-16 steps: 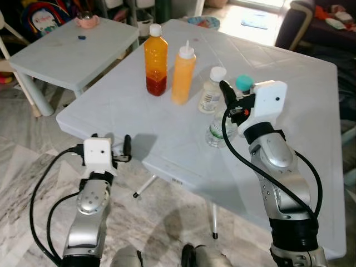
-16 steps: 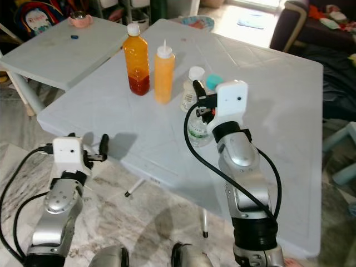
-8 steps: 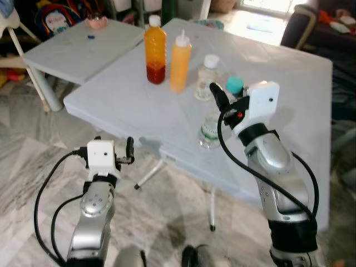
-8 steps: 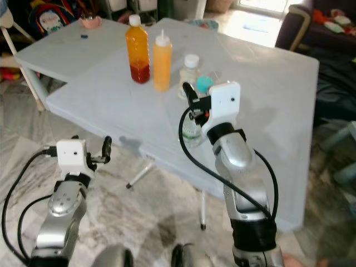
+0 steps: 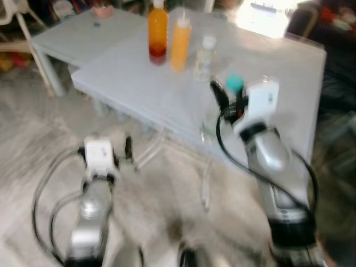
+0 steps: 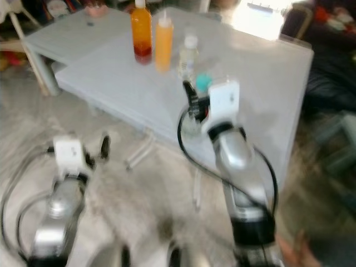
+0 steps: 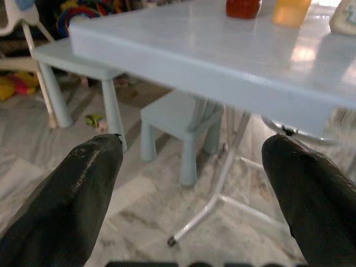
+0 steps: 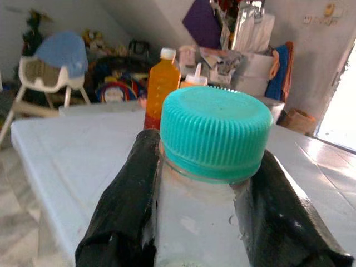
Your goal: Restocking fridge
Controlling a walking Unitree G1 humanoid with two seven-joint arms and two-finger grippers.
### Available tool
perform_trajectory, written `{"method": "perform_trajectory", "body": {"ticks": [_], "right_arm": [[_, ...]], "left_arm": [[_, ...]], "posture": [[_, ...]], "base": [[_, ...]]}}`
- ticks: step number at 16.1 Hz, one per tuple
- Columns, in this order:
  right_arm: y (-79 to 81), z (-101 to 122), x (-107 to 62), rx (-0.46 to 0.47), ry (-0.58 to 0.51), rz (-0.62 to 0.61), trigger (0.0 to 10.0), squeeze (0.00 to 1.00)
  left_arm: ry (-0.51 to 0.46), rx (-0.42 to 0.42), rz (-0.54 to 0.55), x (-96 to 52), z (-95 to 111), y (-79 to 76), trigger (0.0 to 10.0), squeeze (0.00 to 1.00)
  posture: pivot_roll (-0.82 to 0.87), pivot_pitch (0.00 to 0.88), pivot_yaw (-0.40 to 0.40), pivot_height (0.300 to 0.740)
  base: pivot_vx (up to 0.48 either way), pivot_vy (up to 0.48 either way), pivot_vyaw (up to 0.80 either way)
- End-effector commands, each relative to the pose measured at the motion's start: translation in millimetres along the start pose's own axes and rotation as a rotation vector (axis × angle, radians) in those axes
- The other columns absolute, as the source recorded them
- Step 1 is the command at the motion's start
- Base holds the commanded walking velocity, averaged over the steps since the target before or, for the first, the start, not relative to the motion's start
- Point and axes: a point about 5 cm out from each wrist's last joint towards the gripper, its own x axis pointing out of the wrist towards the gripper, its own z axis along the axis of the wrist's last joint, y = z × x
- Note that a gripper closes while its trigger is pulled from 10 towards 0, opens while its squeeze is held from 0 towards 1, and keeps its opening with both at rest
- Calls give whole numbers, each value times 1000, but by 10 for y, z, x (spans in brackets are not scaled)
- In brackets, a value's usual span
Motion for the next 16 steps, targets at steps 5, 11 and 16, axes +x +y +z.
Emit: {"method": "perform_trajectory", "body": {"ticks": [5,11,16], "right_arm": [[-20,-348,8,-30,121,27,10000,0],[-92,-307,268,-78,28,43,10000,0],[152,18,573,-15,-204,74,10000,0]], "left_arm": [[6,-71,-141,-40,38,-121,10000,0],[21,-128,-566,-202,118,-446,10000,0],[58,-145,-672,-242,105,-526,10000,0]], "posture": [[54,128,-73,740],[72,126,-74,740],[73,118,-79,740]], "base": [[-72,0,0],[0,0,0],[0,0,0]]}}
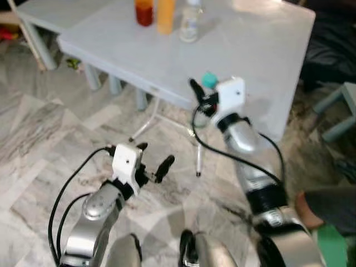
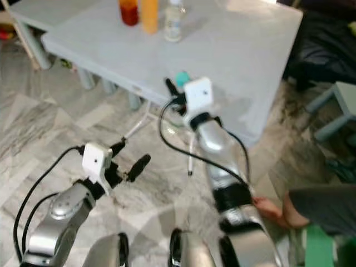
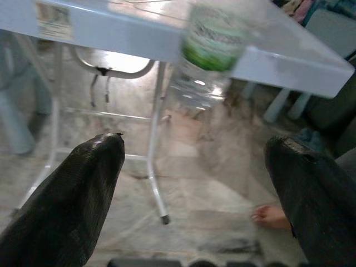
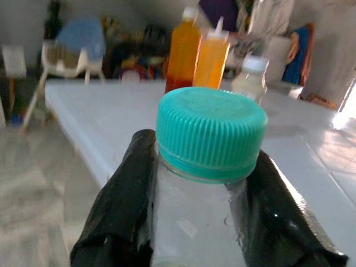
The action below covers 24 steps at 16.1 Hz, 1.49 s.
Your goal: Restocking fridge
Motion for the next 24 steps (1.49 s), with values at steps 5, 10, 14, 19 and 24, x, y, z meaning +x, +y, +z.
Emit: {"method": "perform_trajectory", "body": {"ticks": [5,10,14,19,24], "right_arm": [[152,363,293,116,-179,9,10000,0],[461,493,401,414,-182,81,10000,0],[670,467,349,497,-120,182,10000,0],[893,515,250,574,-19,380,10000,0],[878,442,98,516,40,453,10000,0]], "left_arm": [[-28,-29,-59,133,75,-123,10000,0],[-6,15,7,344,65,-152,10000,0],[-18,102,141,475,77,-57,10000,0],[-9,171,384,569,54,134,10000,0],[-11,163,492,548,18,293,10000,0]], "posture": [[78,108,-86,740],[62,98,-91,740],[52,93,-92,740],[42,86,-95,740],[34,86,-93,740]], "base": [[0,0,0],[0,0,0],[0,0,0],[0,0,0],[0,0,0]]}}
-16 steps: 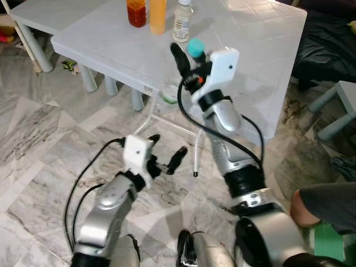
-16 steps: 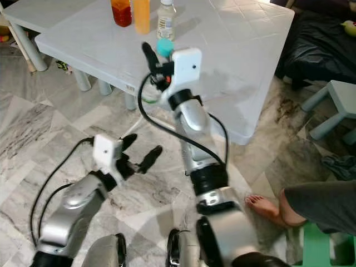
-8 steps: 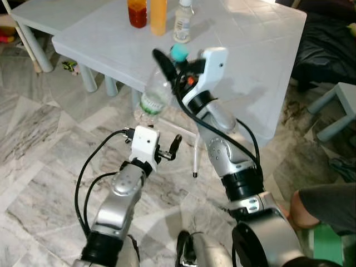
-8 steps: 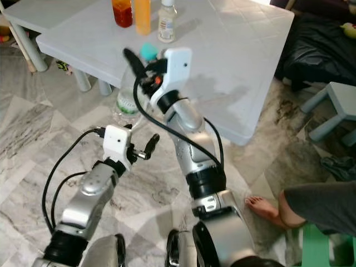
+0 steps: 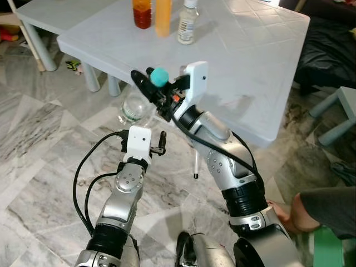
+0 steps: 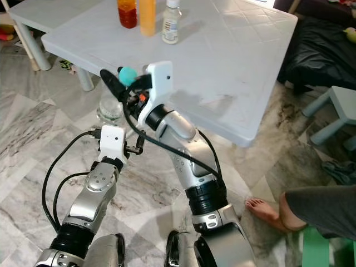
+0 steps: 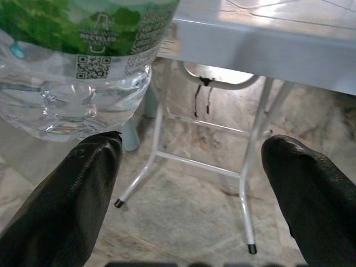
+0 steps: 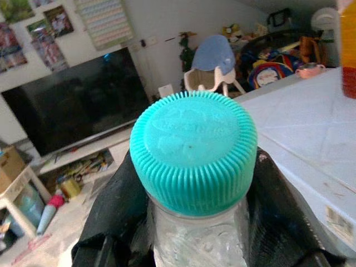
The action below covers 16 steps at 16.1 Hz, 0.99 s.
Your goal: Restocking fridge
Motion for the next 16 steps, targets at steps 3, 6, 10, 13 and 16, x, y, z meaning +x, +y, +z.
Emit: {"method": "perform_trajectory", "body": {"ticks": [3,6,10,13,16], "right_arm": [[-37,82,-67,-324,-19,-16,10000,0],[-216,168,-117,-465,-49,-117,10000,0],[-504,184,-334,-544,-30,-229,10000,0],[-551,144,-519,-536,1,-196,10000,0],[-433,143,-694,-516,13,-65,10000,0]], "left_arm": [[-35,12,84,-11,28,204,10000,0],[-45,43,69,-181,-25,329,10000,0],[39,136,147,-430,-270,587,10000,0],[29,179,270,-407,-221,730,10000,0],[4,187,306,-436,-107,776,10000,0]], "posture": [[34,81,-90,740],[38,86,-85,740],[54,95,-81,740],[57,111,-62,740],[58,143,-44,740]], "base": [[0,0,0],[0,0,0],[0,0,0],[0,0,0],[0,0,0]]}}
